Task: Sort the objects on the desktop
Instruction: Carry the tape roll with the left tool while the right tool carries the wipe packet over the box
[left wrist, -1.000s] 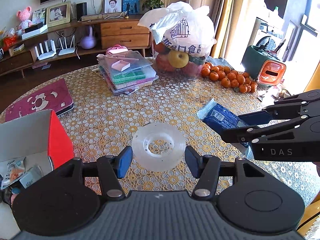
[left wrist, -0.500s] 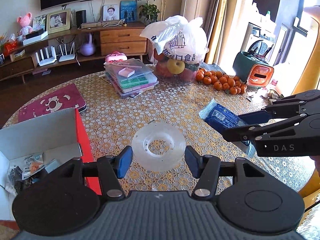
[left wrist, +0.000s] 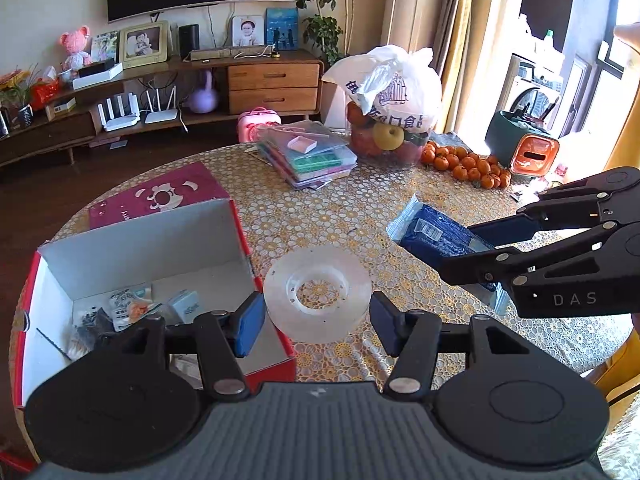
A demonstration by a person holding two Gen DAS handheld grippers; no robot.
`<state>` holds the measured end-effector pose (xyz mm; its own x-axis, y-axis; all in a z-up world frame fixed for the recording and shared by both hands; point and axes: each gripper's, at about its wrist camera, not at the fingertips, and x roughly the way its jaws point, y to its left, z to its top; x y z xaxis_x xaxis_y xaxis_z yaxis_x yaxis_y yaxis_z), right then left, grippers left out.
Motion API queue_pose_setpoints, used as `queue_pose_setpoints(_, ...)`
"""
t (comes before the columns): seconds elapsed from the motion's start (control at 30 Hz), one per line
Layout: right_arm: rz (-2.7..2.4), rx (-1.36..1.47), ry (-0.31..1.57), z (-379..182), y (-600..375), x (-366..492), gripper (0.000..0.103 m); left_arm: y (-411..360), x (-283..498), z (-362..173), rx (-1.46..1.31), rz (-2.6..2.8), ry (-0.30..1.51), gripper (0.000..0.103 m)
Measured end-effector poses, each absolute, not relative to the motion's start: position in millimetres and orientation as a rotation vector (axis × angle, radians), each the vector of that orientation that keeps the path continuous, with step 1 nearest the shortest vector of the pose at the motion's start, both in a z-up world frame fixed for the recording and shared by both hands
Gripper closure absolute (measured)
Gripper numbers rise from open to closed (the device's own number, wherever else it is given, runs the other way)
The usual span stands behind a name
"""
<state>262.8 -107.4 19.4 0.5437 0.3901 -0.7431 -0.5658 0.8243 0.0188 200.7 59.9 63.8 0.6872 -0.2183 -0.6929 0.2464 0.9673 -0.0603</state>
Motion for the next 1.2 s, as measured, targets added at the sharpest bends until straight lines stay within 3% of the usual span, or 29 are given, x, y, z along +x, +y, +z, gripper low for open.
queue_pose_setpoints(1.2,0.696,-0.286,0.841,-12.3,62.6,290.6,0.066,234.7,217.1,39.5,0.001,-0.049,0.786,0.046)
